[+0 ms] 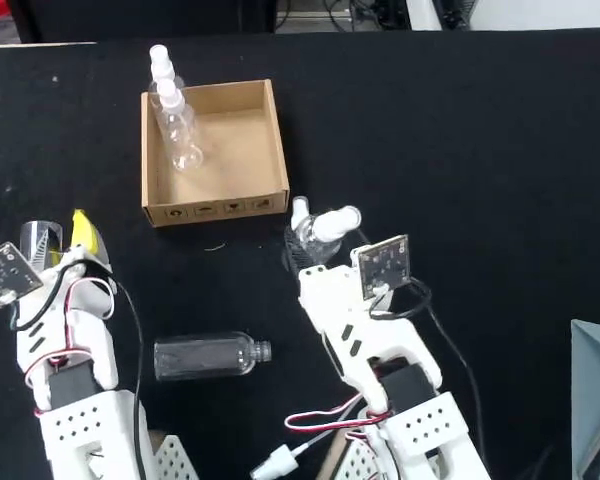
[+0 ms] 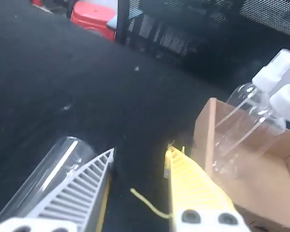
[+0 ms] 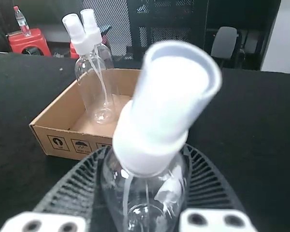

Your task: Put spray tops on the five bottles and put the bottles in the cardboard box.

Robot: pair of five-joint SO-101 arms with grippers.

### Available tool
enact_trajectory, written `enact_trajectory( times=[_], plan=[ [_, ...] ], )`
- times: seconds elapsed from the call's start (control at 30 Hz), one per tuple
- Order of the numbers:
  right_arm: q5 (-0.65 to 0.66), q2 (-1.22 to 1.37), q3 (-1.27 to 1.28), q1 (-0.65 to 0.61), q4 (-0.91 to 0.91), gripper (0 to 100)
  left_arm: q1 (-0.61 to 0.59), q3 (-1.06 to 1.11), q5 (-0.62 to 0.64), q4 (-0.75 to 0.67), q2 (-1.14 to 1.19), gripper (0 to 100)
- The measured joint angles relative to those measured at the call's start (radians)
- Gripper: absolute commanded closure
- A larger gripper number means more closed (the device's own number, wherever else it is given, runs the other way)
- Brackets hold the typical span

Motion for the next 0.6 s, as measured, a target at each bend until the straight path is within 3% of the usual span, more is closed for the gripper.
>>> enact_trajectory(
  times=[0.6],
  plan=[
    [0.0, 0.0, -0.034, 0.0, 0.049, 87.7, -0.046, 0.037, 0.0, 0.0, -0.002, 84]
  ],
)
